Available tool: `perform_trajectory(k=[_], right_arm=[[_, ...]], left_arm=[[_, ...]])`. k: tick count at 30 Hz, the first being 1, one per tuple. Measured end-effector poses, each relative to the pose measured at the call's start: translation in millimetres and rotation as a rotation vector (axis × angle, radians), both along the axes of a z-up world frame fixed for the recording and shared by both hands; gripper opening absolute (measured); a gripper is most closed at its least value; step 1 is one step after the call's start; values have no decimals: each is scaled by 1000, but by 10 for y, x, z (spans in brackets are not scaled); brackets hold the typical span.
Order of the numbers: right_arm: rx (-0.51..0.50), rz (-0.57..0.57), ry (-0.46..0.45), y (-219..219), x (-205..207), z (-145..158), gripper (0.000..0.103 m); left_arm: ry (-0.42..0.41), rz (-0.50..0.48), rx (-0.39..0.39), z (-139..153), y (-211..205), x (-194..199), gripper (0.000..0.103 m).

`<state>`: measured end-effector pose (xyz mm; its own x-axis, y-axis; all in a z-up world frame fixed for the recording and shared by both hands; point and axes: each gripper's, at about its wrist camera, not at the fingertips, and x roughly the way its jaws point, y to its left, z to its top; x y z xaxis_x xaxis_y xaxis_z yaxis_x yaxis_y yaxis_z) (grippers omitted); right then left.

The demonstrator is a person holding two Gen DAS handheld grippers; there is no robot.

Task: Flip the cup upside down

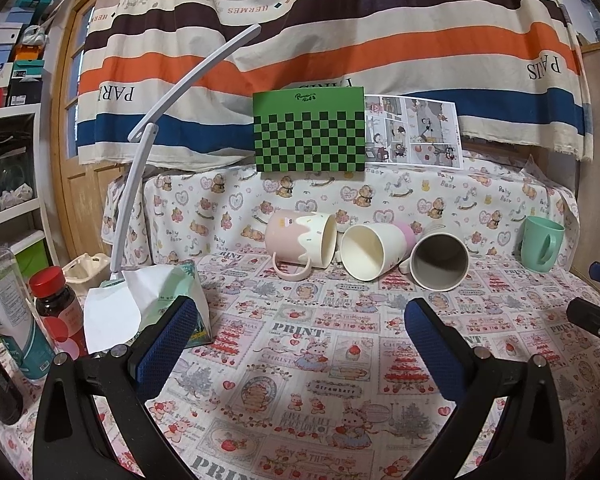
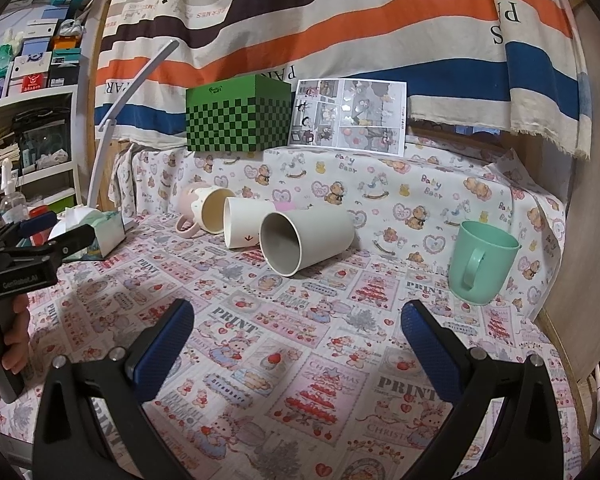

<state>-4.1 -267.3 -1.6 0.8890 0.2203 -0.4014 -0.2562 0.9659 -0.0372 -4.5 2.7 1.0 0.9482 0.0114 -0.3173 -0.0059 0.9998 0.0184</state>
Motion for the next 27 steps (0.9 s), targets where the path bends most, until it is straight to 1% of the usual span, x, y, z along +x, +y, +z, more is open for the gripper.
perform_trajectory(k=[3, 7, 9, 11, 12, 14, 15, 17, 18, 20, 21, 22, 23, 25, 27], right_arm=[[6, -34, 4, -37, 39, 11, 103], [63, -122, -1, -142, 84, 85, 103], [88, -165, -17, -170, 119, 174, 103], [77, -177, -43, -142, 159, 269, 103], [52, -182, -53, -105, 196, 330, 103], [21, -182, -63, -53, 288, 460, 103], [21, -180, -63, -49, 314, 501, 103], [51, -169, -31, -49, 445, 611, 103], [59, -183, 0, -46, 534, 649, 103], [58, -245, 74, -24, 788, 695, 103], [72, -233, 91, -14, 851, 692, 103], [108, -210, 125, -15, 996, 684, 103], [122, -215, 160, -10, 1119, 662, 103], [129, -250, 234, 18, 1340, 600, 103], [170, -279, 329, 17, 1621, 508, 103]], left_arm=[[-4, -2, -2, 3, 6, -3, 103], [1, -10, 1, -3, 7, 7, 103], [1, -13, 2, -4, 0, 10, 103], [-4, -14, 1, -2, 2, 2, 103], [-5, -13, -1, -2, 2, -1, 103], [-5, -11, -2, -1, 4, 0, 103], [-4, -9, -2, 0, 4, 3, 103], [-3, -4, 0, -1, 1, 3, 103], [-2, 0, 0, -2, 2, 3, 103], [-3, 1, -2, -3, 9, 1, 103], [-3, 2, -1, -2, 9, 2, 103], [-4, 2, 0, -4, 8, -2, 103], [-4, 1, -1, -4, 8, -1, 103], [0, 2, -1, -6, 7, -1, 103], [2, 1, -1, -5, 8, -3, 103]])
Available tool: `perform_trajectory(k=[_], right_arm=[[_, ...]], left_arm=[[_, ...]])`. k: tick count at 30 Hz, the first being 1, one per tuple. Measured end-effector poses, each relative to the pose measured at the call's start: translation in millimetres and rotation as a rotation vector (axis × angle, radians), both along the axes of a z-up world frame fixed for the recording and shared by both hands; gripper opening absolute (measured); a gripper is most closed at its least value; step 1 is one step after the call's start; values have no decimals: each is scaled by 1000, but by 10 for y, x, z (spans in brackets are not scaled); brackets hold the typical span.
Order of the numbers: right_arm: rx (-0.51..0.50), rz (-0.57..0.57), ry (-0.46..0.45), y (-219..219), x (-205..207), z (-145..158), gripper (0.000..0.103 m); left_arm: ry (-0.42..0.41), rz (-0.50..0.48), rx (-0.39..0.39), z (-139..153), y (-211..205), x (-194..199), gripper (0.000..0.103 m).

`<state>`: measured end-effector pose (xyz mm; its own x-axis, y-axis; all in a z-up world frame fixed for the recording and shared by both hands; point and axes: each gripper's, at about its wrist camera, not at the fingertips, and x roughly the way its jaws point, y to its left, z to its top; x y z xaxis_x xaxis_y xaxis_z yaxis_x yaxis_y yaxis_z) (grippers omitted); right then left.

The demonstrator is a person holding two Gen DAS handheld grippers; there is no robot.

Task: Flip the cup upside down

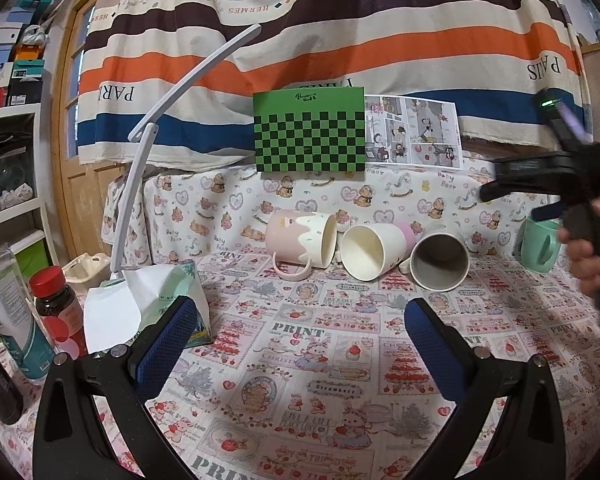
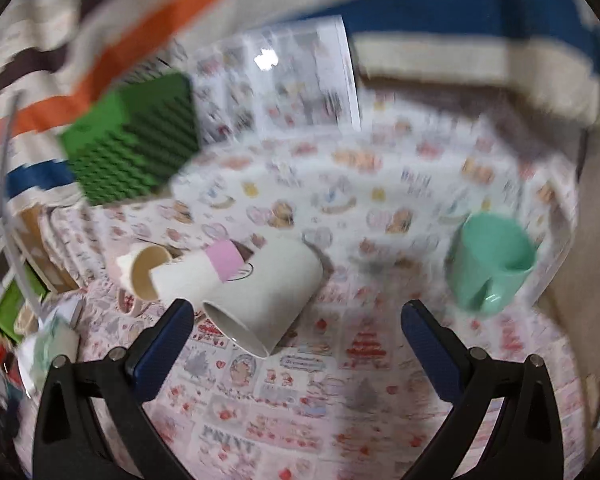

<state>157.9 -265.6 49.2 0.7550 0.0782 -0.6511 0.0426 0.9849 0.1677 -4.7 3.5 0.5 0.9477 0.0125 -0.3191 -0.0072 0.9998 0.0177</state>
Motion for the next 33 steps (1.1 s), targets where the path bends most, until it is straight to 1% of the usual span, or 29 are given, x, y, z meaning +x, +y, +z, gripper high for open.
perform_trajectory(k=[3, 5, 8, 10, 14, 16, 17, 20, 21, 23, 24, 26, 29, 32, 33], right_arm=[[89, -29, 103, -15, 377, -172, 103], [173, -45, 165, -43, 579, -308, 103], [314, -80, 249, -110, 808, -528, 103], [354, -85, 291, -118, 905, -638, 103], [408, -104, 329, -131, 1047, -795, 103], [466, -141, 358, -172, 1074, -883, 103], [519, -148, 375, -194, 1079, -936, 103], [623, -121, 400, -243, 1175, -1002, 103], [643, -120, 405, -248, 1193, -1030, 103], [632, -133, 396, -232, 1174, -1016, 87], [663, -101, 378, -212, 1159, -986, 77], [660, -92, 399, -187, 1144, -964, 77], [638, -91, 394, -250, 1019, -878, 77], [585, -48, 389, -216, 863, -767, 77], [583, -21, 387, -200, 787, -722, 77]], left_arm=[[0, 0, 0, 1, 0, 4, 103], [3, 0, -1, 1, 1, 6, 103], [5, 5, -1, 8, -1, 11, 103], [3, 9, -3, 9, 3, 9, 103], [6, 6, -1, 5, -8, 15, 103], [3, 7, 0, 7, -9, 11, 103], [1, 9, -1, 7, -8, 15, 103], [-2, 11, -3, 5, -2, 20, 103], [-3, 11, -2, 5, -2, 17, 103], [0, 8, -1, 3, -4, 27, 103], [3, 6, -1, 3, -2, 27, 103], [5, 6, -2, 3, 3, 31, 103], [6, 9, -4, 2, 9, 33, 103], [1, 7, 1, 4, 9, 29, 103], [-1, 7, 3, 2, 4, 21, 103]])
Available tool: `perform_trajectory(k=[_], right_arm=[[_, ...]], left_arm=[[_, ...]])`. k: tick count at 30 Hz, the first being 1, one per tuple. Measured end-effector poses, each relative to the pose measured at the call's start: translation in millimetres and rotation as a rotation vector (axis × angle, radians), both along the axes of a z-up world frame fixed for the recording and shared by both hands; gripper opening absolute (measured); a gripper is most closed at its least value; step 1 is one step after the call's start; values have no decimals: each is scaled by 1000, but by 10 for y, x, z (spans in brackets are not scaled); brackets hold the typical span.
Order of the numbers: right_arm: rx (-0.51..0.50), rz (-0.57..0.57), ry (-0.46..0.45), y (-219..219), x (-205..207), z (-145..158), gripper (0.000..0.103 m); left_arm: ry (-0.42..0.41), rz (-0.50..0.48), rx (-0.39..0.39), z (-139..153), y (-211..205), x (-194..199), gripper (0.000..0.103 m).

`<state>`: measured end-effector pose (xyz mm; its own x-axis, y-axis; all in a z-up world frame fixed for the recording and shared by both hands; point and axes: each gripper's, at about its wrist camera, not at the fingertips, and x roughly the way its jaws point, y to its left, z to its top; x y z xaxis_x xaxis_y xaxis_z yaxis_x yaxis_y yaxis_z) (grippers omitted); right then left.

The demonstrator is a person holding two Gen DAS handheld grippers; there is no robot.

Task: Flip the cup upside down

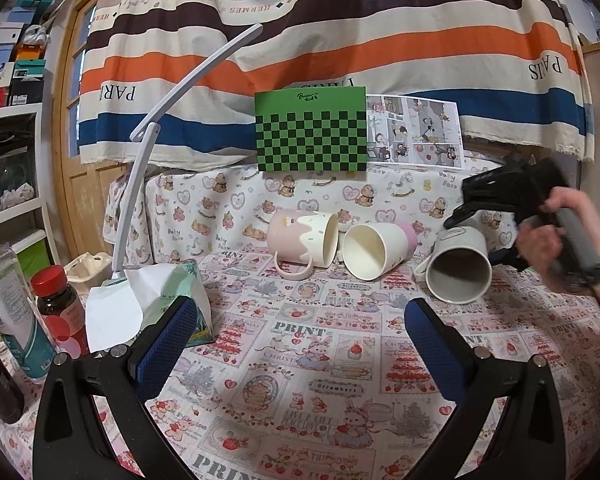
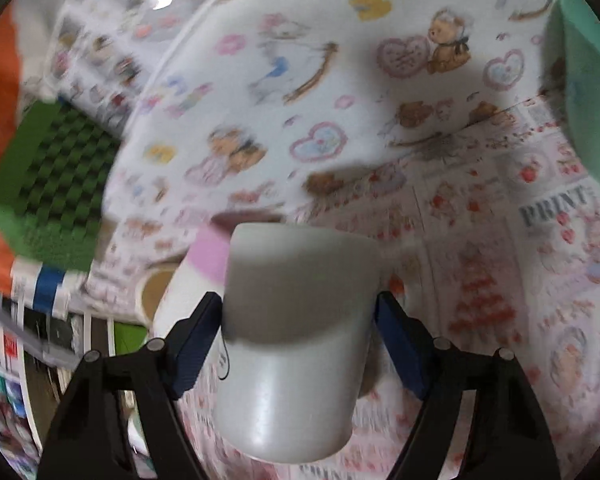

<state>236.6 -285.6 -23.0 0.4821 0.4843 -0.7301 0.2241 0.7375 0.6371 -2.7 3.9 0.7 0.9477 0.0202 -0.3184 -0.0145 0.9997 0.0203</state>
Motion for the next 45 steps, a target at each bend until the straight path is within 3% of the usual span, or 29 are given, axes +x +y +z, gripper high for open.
perform_trajectory(k=[5, 9, 14, 17, 23, 26, 30, 34, 41, 45], right_arm=[[150, 116, -7, 51, -395, 83, 76], [122, 191, -29, 159, -651, 204, 76], [178, 308, 14, 292, -811, 173, 76], [158, 345, 40, 332, -815, 106, 76], [175, 323, 101, 346, -740, -121, 77], [118, 270, 79, 279, -740, -147, 77], [41, 252, -9, 255, -801, -48, 94], [-96, 249, -118, 271, -974, 142, 99], [-445, 225, -490, 192, -1645, 418, 103], [-526, 220, -614, 106, -1935, 428, 103]], left_arm=[[-6, -2, 2, -6, -6, -24, 103], [-2, 2, -2, -1, -5, -36, 103], [-1, 2, -3, -1, 3, -29, 103], [6, 4, -4, -4, 3, -24, 103], [9, 4, -4, -2, 15, -19, 103], [8, 3, -4, -2, 16, -18, 103], [9, 0, 0, -4, 10, -6, 103], [9, 1, 0, -3, 3, -7, 103], [9, 0, 0, -5, 0, -5, 103], [9, 1, 0, -5, -1, -1, 103]])
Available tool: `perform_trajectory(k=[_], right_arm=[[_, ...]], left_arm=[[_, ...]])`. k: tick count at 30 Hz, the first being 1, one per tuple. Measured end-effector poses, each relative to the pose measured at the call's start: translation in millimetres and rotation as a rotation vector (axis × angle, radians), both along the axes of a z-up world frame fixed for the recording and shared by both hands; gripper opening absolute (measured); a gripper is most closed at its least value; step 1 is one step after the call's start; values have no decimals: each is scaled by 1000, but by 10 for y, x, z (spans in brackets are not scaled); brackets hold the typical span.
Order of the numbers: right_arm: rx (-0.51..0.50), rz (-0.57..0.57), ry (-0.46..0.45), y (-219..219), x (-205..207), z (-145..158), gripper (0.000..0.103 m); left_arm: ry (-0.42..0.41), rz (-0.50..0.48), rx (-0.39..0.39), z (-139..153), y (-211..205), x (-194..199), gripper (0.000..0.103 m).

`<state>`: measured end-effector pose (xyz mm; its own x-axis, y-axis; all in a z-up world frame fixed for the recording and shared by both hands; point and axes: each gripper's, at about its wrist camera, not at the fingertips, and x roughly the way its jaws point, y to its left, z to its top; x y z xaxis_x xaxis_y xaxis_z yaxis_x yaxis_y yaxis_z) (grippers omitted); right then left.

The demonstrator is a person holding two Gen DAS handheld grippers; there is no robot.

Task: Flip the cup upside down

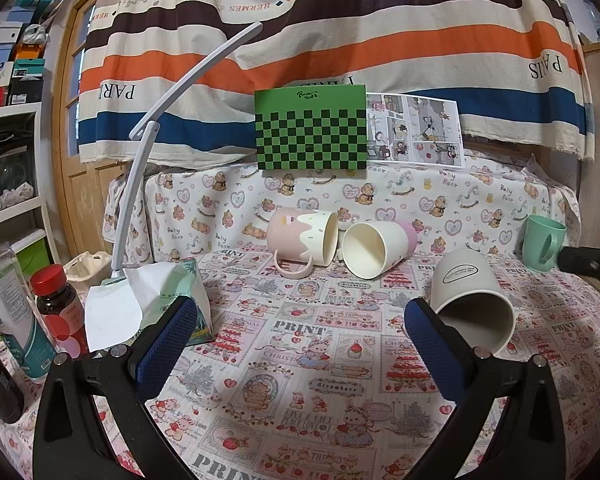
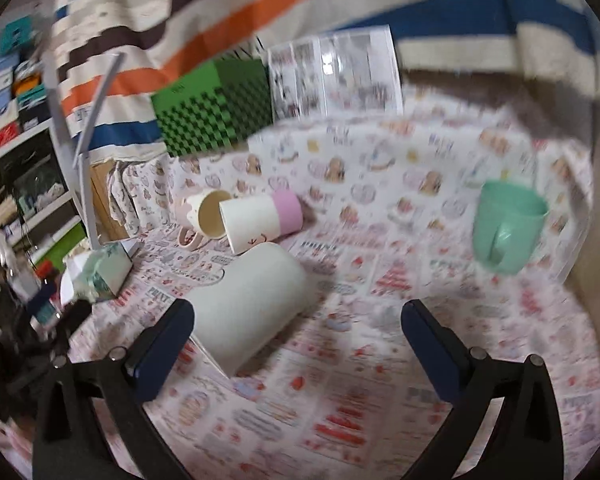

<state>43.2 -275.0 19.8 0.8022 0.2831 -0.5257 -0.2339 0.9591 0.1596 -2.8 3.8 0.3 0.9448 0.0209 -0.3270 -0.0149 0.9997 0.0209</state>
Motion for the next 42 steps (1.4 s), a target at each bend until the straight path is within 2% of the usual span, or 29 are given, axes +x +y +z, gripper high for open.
perform_trajectory(k=[4, 7, 12, 14, 16, 17, 19, 21, 22, 26, 29, 31, 36, 38, 42], right_arm=[[-30, -6, -99, -103, -240, -22, 103], [-9, -15, -129, -176, -310, -66, 103], [49, -36, -95, -283, -265, -127, 103], [23, -36, -106, -271, -278, -124, 103], [-8, -54, -129, -261, -311, -122, 103], [-15, -63, -136, -266, -324, -127, 103], [-13, -69, -136, -287, -312, -138, 103], [7, -63, -117, -318, -274, -148, 103], [18, -71, -107, -338, -257, -152, 103], [42, -102, -95, -416, -218, -164, 103], [61, -118, -84, -472, -196, -175, 103], [68, -136, -82, -503, -185, -182, 103], [87, -163, -72, -562, -165, -191, 103], [91, -182, -72, -592, -154, -193, 103], [140, -229, -44, -729, -102, -228, 103]], left_arm=[[6, 1, -3, -6, -5, 2, 103], [17, -1, -1, -14, -19, 26, 103], [26, -21, -4, -24, -31, 43, 103], [46, -17, 4, -32, -39, 86, 103], [83, 21, 56, -26, -87, 143, 103], [88, 34, 108, -3, -127, 154, 103], [53, 61, 213, 91, -197, 140, 103], [22, 56, 250, 230, -231, 136, 103], [33, 26, 255, 317, -255, 164, 103], [155, -97, 240, 658, -443, 364, 103], [262, -201, 290, 783, -750, 538, 103], [308, -218, 322, 810, -962, 669, 103], [438, -306, 432, 657, -1462, 965, 103], [486, -354, 425, 584, -1590, 1078, 103], [607, -426, 342, 413, -1739, 1356, 103]])
